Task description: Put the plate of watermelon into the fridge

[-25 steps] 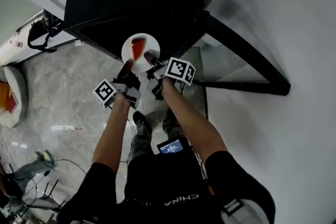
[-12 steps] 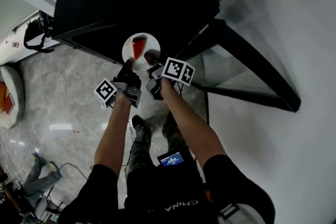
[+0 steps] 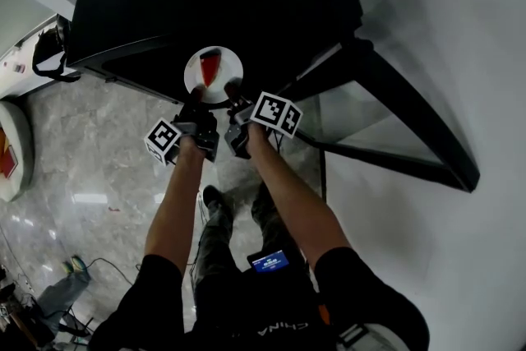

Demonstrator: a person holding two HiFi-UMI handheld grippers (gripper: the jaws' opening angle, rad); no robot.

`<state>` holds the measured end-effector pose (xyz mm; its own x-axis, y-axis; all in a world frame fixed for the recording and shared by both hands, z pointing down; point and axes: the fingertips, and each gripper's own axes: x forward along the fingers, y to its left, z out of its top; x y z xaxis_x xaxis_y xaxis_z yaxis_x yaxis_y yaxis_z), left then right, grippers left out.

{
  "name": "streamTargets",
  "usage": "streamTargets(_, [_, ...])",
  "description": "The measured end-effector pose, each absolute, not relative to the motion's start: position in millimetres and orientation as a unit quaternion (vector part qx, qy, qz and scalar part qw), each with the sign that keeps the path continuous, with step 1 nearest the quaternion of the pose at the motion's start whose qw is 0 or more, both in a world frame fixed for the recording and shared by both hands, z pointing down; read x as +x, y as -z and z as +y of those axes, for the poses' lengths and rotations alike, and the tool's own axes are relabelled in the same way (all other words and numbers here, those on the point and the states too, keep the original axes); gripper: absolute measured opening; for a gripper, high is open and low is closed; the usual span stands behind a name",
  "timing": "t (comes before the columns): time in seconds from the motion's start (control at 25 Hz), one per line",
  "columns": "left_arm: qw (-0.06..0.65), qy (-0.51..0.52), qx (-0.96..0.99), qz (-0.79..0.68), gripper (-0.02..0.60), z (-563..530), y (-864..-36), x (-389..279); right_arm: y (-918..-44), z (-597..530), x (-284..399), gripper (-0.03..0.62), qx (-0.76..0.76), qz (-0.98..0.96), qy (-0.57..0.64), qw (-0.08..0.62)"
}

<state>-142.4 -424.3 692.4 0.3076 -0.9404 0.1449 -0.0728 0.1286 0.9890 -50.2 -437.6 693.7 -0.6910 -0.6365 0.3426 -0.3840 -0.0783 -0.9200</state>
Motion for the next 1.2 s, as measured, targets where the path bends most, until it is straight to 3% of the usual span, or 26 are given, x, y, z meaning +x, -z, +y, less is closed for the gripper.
streamTargets(0.28, [0.582, 0.351, 0.559, -0.475, 0.021, -439.8, -709.5, -138.4, -714.3, -444.5, -55.1, 0.052, -0.383, 0.673, 0.625, 0.095])
streamTargets(1.04, [0.563, 0.285, 0.638, -0.440, 0.035, -446.8, -705.1, -128.0, -726.0, -472.3, -42.2, 0.021, -0.411, 0.593, 0.665, 0.191])
streamTargets(1.2, [0.529, 0.209, 0.672, -0.475, 0.035, -431.2, -706.8, -131.6, -725.4, -478.3, -42.3, 0.021, -0.417, 0.597, 0.659, 0.188])
